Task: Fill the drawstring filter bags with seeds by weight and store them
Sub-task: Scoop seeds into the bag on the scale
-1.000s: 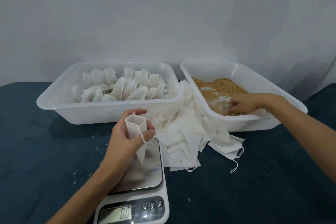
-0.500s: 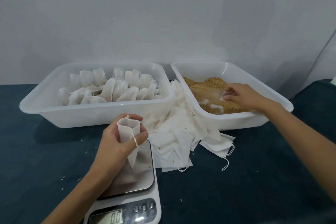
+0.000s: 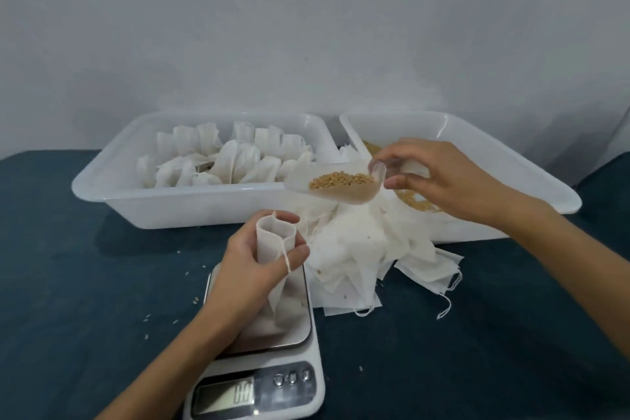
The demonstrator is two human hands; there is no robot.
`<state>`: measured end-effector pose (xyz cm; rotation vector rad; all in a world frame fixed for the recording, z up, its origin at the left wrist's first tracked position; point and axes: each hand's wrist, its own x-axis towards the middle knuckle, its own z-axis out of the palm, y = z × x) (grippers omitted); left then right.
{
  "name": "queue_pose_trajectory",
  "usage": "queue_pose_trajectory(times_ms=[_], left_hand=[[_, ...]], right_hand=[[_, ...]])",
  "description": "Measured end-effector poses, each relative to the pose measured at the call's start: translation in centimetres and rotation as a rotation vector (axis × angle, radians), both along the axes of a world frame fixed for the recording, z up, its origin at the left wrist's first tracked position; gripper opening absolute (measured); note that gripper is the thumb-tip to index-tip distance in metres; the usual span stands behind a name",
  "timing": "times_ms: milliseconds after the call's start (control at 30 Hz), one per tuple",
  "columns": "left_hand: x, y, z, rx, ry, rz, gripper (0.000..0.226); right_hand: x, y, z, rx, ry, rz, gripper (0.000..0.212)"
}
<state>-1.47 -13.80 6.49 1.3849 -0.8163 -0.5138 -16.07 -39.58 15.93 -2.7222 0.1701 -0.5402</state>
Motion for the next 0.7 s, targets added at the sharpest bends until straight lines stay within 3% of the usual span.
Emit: queue_pose_trajectory(times_ms=[267, 467, 700], left_hand=[[0.3, 0.1, -0.2, -0.019, 0.033, -0.006, 0.038], [0.0, 0.2, -0.2, -0.022, 0.07, 0.0, 0.036], [-0.1, 0.0, -0.4, 0.02, 0.047, 0.021, 0.039]], right_hand=[[0.7, 2.6, 1.9, -0.326, -0.042, 0.068, 0.027], [0.6, 3.5, 2.9, -0.518, -0.03, -0.002, 0.036], [1.0, 4.4, 3.3, -0.584, 0.006, -0.002, 0.035]])
